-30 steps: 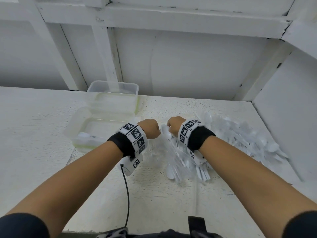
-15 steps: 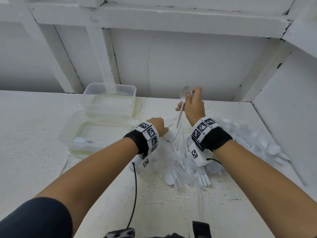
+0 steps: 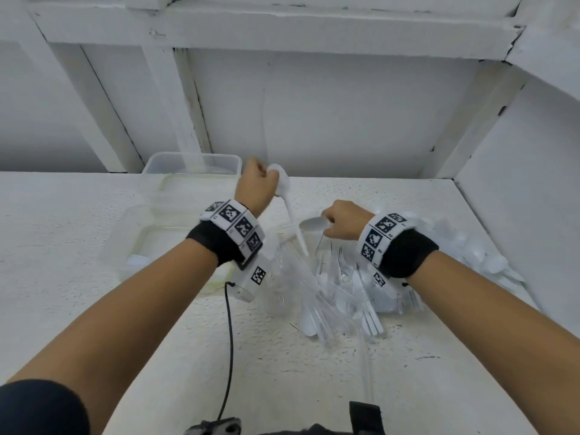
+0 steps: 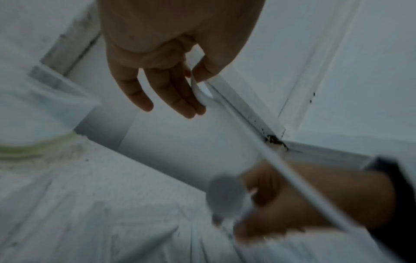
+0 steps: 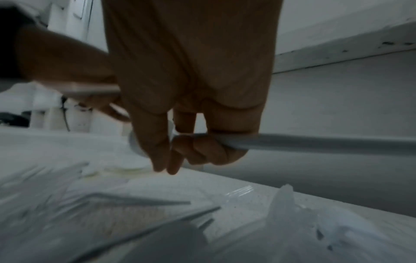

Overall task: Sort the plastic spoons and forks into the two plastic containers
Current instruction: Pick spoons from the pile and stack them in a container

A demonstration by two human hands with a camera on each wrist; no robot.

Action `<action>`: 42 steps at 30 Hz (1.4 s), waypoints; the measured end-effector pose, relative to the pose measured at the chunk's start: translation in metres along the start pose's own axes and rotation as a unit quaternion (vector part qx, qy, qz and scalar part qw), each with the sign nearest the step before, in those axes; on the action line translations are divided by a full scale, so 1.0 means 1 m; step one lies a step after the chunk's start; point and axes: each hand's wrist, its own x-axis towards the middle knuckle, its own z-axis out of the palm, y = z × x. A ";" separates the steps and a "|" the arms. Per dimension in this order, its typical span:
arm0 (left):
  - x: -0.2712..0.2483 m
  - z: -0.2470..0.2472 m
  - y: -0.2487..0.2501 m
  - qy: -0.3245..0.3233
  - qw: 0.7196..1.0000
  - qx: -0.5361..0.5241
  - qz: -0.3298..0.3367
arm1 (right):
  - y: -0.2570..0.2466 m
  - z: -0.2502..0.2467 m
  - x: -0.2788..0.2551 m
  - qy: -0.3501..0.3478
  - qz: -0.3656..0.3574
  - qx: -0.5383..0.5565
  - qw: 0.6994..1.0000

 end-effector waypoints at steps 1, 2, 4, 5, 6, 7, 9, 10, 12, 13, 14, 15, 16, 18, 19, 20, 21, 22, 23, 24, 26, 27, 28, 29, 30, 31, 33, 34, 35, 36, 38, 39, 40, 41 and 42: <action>0.002 -0.005 0.001 0.010 0.999 -0.039 -0.005 | -0.004 0.004 0.002 -0.033 -0.014 -0.039 0.999; 0.004 -0.010 0.003 0.017 0.996 -0.081 -0.017 | -0.010 0.009 0.003 -0.054 -0.035 -0.071 0.995; 0.004 -0.017 0.004 0.023 0.990 -0.135 -0.047 | -0.019 0.019 0.008 -0.098 -0.053 -0.112 0.988; 0.003 -0.018 0.003 0.017 0.988 -0.144 -0.060 | -0.023 0.023 0.011 -0.111 -0.054 -0.115 0.986; 0.002 -0.019 0.002 0.007 0.986 -0.153 -0.070 | -0.025 0.026 0.013 -0.121 -0.055 -0.115 0.985; -0.001 -0.019 0.001 -0.001 0.983 -0.166 -0.077 | -0.026 0.028 0.015 -0.124 -0.048 -0.112 0.985; -0.007 -0.018 -0.001 -0.015 0.978 -0.189 -0.086 | -0.026 0.030 0.016 -0.124 -0.044 -0.127 0.983; -0.010 -0.018 -0.002 -0.021 0.978 -0.192 -0.085 | -0.025 0.030 0.016 -0.124 -0.045 -0.135 0.982; -0.015 -0.017 -0.003 -0.032 0.980 -0.179 -0.075 | -0.023 0.031 0.015 -0.123 -0.049 -0.142 0.981; -0.016 -0.015 -0.004 -0.036 0.982 -0.169 -0.071 | -0.022 0.030 0.014 -0.118 -0.051 -0.143 0.981; -0.017 -0.013 -0.005 -0.040 0.984 -0.157 -0.069 | -0.021 0.028 0.013 -0.113 -0.054 -0.145 0.981; -0.017 -0.010 -0.006 -0.043 0.986 -0.147 -0.072 | -0.020 0.024 0.011 -0.109 -0.060 -0.145 0.982; -0.017 -0.008 -0.007 -0.048 0.986 -0.137 -0.079 | -0.019 0.021 0.009 -0.109 -0.065 -0.146 0.981; -0.016 -0.003 -0.008 -0.063 0.987 -0.109 -0.099 | -0.015 0.018 0.006 -0.114 -0.077 -0.143 0.980; -0.016 0.000 -0.007 -0.075 0.987 -0.097 -0.106 | -0.014 0.018 0.004 -0.123 -0.081 -0.136 0.980; -0.016 0.002 -0.007 -0.085 0.986 -0.089 -0.110 | -0.015 0.020 0.003 -0.132 -0.083 -0.123 0.980; -0.017 0.004 -0.006 -0.094 0.986 -0.084 -0.112 | -0.016 0.022 0.001 -0.143 -0.091 -0.106 0.980; -0.018 0.005 -0.006 -0.102 0.985 -0.079 -0.114 | -0.019 0.025 0.001 -0.156 -0.094 -0.089 0.979; -0.018 0.005 -0.006 -0.107 0.985 -0.075 -0.115 | -0.020 0.029 0.002 -0.166 -0.096 -0.076 0.978; -0.019 0.005 -0.007 -0.112 0.984 -0.071 -0.115 | -0.024 0.032 0.001 -0.173 -0.101 -0.078 0.977; -0.022 0.004 -0.009 -0.118 0.984 -0.064 -0.115 | -0.028 0.038 0.000 -0.168 -0.107 -0.086 0.976; -0.022 0.004 -0.011 -0.121 0.984 -0.062 -0.114 | -0.030 0.039 -0.001 -0.158 -0.108 -0.087 0.978; -0.023 0.003 -0.012 -0.121 0.984 -0.059 -0.112 | -0.031 0.039 -0.002 -0.140 -0.109 -0.088 0.980; -0.023 0.002 -0.013 -0.120 0.985 -0.058 -0.109 | -0.031 0.037 -0.003 -0.121 -0.107 -0.075 0.984; -0.024 0.001 -0.015 -0.115 0.986 -0.057 -0.106 | -0.031 0.034 -0.004 -0.103 -0.106 -0.052 0.988; -0.023 0.000 -0.016 -0.105 0.988 -0.057 -0.098 | -0.030 0.030 -0.004 -0.095 -0.103 -0.023 0.990; -0.022 -0.002 -0.019 -0.075 0.993 -0.053 -0.074 | -0.025 0.020 -0.005 -0.076 -0.094 0.044 0.992; -0.021 -0.002 -0.019 -0.058 0.995 -0.054 -0.061 | -0.022 0.015 -0.006 -0.058 -0.091 0.083 0.991; -0.020 -0.002 -0.020 -0.046 0.996 -0.056 -0.051 | -0.020 0.011 -0.008 -0.028 -0.087 0.131 0.987; -0.020 -0.001 -0.020 -0.041 0.996 -0.061 -0.046 | -0.017 0.007 -0.011 0.011 -0.083 0.188 0.979; -0.022 0.002 -0.019 -0.046 0.996 -0.058 -0.039 | -0.014 -0.001 -0.018 0.110 -0.065 0.306 0.944; -0.023 0.005 -0.019 -0.059 0.997 -0.043 -0.038 | -0.011 -0.006 -0.021 0.170 -0.055 0.344 0.922; -0.025 0.009 -0.019 -0.079 0.996 -0.019 -0.039 | -0.009 -0.010 -0.023 0.228 -0.042 0.362 0.903; -0.027 0.014 -0.020 -0.104 0.994 0.011 -0.040 | -0.007 -0.015 -0.025 0.274 -0.027 0.378 0.884; -0.029 0.019 -0.021 -0.130 0.989 0.053 -0.041 | -0.006 -0.019 -0.027 0.307 -0.020 0.404 0.862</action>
